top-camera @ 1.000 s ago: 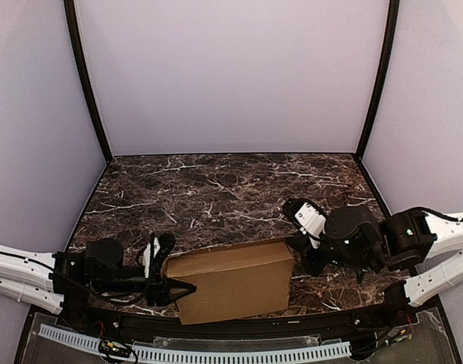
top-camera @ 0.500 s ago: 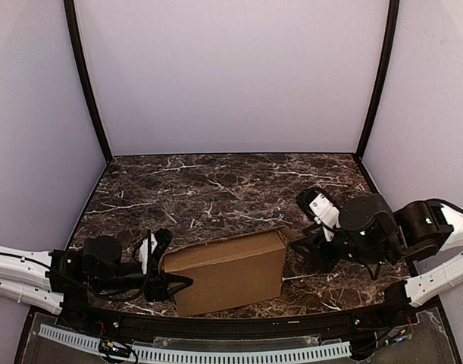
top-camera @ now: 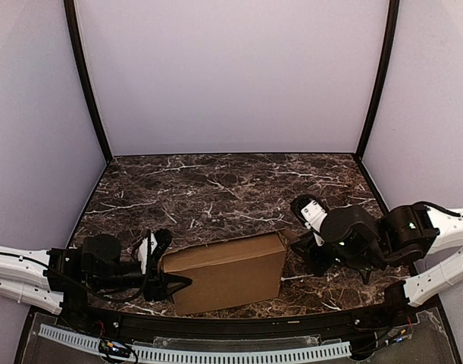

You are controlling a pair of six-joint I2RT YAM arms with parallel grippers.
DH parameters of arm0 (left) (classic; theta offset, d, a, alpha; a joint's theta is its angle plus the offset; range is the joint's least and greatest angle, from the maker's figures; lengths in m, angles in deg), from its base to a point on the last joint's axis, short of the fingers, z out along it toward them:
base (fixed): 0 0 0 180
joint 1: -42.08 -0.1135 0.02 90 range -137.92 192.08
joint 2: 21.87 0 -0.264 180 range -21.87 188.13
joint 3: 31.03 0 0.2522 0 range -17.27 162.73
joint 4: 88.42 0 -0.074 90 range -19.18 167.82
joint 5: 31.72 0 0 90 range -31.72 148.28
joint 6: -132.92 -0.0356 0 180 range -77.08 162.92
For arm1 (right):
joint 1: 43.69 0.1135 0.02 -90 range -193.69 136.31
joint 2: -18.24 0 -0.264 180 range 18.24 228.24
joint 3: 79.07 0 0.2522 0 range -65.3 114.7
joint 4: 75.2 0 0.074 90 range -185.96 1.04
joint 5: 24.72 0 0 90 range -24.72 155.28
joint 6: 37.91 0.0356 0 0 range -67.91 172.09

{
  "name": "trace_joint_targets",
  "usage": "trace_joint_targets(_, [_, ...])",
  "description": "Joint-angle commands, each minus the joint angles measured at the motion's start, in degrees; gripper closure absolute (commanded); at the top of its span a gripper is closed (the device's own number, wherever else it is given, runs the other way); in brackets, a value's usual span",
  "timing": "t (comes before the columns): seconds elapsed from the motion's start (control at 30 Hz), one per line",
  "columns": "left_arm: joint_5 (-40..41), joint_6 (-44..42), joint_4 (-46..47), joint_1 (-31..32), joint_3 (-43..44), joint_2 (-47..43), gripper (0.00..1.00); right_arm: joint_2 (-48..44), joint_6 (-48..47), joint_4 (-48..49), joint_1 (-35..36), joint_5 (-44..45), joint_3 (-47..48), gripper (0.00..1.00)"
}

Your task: Fold the paper box

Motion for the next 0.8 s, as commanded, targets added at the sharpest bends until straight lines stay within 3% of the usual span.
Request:
trace_joint_targets(0.0, [-0.5,-1.3,-0.3,-0.3,2.0,-1.2,0.72,1.6,0.6,0.2,0.0,2.1,0.7,0.76])
trace_joint_targets(0.3, [-1.8,-1.4,-0.4,-0.3,1.6,-1.7,0.71,3.6,-2.0,2.2,-2.2,2.0,0.9,0.85])
trace_joint_targets(0.47, [-1.8,-1.4,-0.3,-0.3,1.1,-2.2,0.67,3.4,-3.4,3.1,-2.8,0.8,1.6,0.86])
trace_joint_targets(0.53, [-1.4,-1.5,-0.4,-0.4,1.1,-2.3,0.67,2.7,-5.1,4.2,-2.8,-1.5,1.4,0.76])
trace_joint_targets(0.63, [-1.6,-1.8,-0.8,-0.4,1.8,-2.5,0.70,0.3,-8.2,5.1,-2.8,-4.9,0.0,0.47])
trace_joint_targets(0.77, [-3.4,-1.5,-3.4,-0.4,3.5,-3.4,0.73,-7.1,-10.5,4.5,-2.8,-10.6,-3.2,0.21])
